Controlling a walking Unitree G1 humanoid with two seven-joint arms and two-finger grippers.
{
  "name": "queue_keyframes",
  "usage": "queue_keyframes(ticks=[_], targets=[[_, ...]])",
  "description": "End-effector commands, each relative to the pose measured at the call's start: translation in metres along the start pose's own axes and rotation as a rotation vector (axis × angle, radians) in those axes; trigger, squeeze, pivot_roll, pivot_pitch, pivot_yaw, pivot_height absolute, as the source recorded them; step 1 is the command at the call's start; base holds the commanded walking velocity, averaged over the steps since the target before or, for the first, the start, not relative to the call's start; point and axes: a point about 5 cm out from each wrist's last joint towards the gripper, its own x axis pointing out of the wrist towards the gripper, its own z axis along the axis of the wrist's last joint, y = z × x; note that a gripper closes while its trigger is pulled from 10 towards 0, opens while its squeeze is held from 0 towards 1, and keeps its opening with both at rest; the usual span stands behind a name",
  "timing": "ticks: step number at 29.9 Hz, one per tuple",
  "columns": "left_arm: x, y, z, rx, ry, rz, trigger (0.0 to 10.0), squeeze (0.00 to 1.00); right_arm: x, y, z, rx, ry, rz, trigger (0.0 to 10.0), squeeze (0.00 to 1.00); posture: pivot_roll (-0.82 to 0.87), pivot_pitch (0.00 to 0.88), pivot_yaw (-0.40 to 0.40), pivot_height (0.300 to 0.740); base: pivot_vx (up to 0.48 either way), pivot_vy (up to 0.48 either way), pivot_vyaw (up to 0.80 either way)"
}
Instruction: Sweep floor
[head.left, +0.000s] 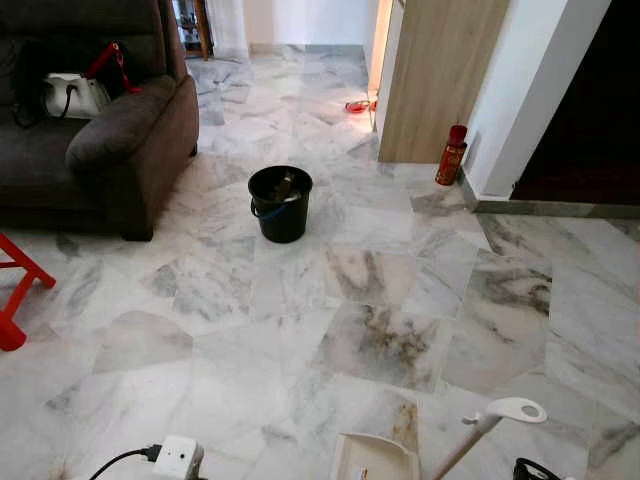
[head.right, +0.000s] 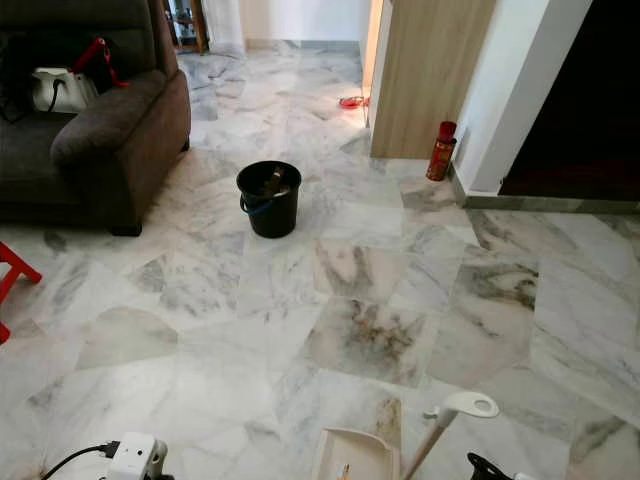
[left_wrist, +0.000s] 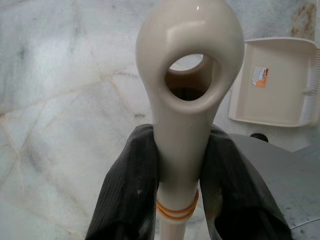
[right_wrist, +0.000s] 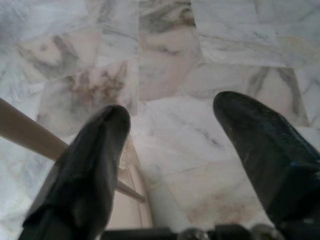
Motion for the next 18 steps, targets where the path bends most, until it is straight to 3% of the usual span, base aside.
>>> queue_keyframes(ticks=[1, 6, 9, 11, 18], targets=[[-0.002, 0.005, -0.003, 0.019, 0.027, 0.005, 10.0, 0.0, -0.004, -0.001, 0.003, 0.015, -0.023, 0.011, 10.0, 1.0, -0.06, 0.0, -0.007, 0.74, 0.0, 0.0, 0.0], [-0.001, 0.007, -0.001, 0.015, 0.026, 0.01, 10.0, 0.0, -0.014, -0.017, 0.004, -0.054, -0.021, 0.012, 10.0, 1.0, -0.07, 0.0, -0.004, 0.74, 0.0, 0.0, 0.0], [-0.001, 0.008, 0.0, 0.015, 0.025, 0.012, 10.0, 0.0, -0.015, -0.018, 0.008, -0.039, -0.046, 0.028, 10.0, 1.0, -0.07, 0.0, -0.003, 0.74, 0.0, 0.0, 0.0], [-0.001, 0.008, 0.0, 0.015, 0.027, 0.014, 10.0, 0.0, -0.015, -0.011, 0.015, -0.016, -0.069, 0.106, 10.0, 1.0, -0.07, 0.0, -0.002, 0.74, 0.0, 0.0, 0.0], [-0.001, 0.009, 0.001, 0.016, 0.031, 0.022, 10.0, 0.0, -0.012, 0.007, 0.038, 0.033, -0.156, 0.204, 10.0, 1.0, -0.07, 0.0, 0.001, 0.74, 0.0, 0.0, 0.0]])
